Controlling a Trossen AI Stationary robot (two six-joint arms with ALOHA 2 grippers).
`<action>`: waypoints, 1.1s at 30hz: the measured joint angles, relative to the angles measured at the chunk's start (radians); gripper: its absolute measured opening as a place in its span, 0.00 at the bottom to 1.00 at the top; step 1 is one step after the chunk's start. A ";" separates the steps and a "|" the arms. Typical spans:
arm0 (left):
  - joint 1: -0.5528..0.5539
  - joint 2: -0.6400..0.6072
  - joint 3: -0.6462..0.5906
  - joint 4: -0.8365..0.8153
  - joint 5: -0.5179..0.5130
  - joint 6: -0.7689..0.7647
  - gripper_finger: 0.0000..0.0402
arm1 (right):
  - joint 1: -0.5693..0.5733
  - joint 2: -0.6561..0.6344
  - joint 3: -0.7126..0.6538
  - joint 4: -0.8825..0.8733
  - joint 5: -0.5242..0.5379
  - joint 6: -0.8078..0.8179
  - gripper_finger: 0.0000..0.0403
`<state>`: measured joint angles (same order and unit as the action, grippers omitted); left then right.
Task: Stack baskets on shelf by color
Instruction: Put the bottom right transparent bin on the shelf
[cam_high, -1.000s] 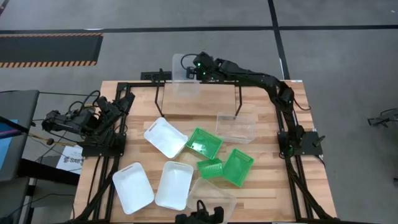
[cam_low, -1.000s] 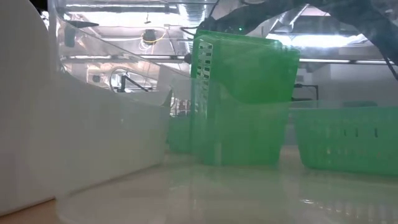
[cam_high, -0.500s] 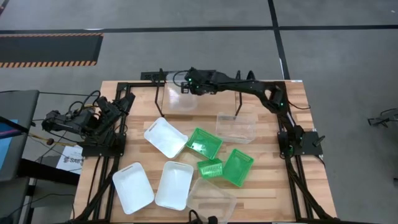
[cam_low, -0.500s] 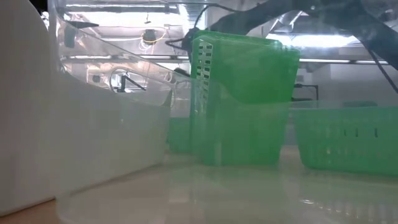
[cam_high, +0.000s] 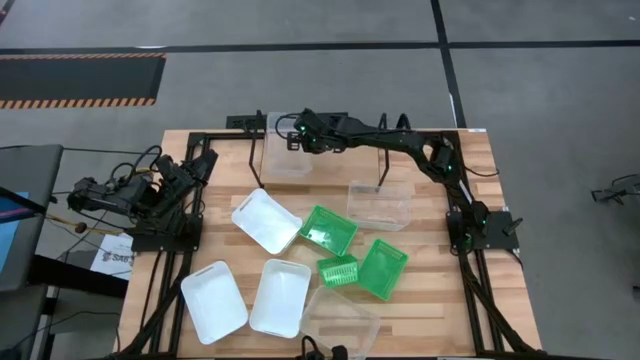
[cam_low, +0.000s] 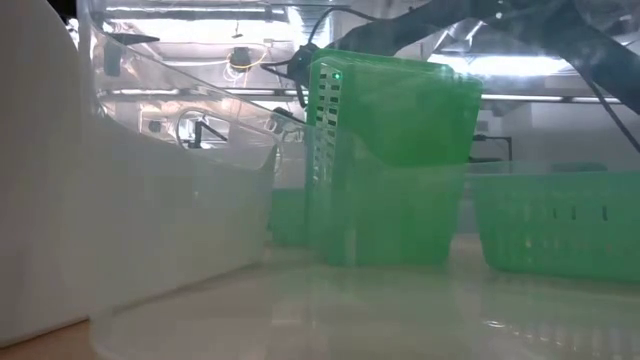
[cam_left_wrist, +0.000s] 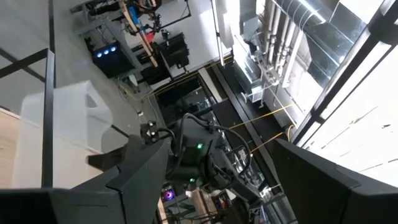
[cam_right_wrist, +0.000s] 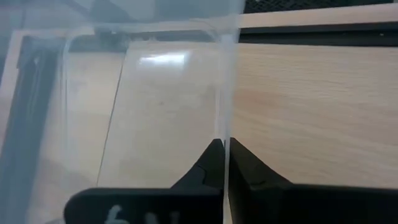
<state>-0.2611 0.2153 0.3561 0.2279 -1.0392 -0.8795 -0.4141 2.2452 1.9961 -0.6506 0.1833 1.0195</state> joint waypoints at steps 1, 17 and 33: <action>0.000 0.000 0.000 0.000 0.000 0.000 0.69 | 0.000 0.000 0.000 0.000 0.000 -0.004 0.05; 0.000 0.000 0.000 -0.001 -0.001 0.002 0.69 | -0.002 0.000 0.004 0.085 -0.045 -0.119 0.36; 0.000 0.000 0.000 -0.002 -0.020 0.022 0.69 | 0.074 -0.002 0.318 -0.499 -0.107 -0.576 0.31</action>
<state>-0.2611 0.2153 0.3561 0.2260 -1.0592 -0.8574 -0.3405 2.2435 2.3143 -1.1492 0.0765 0.4435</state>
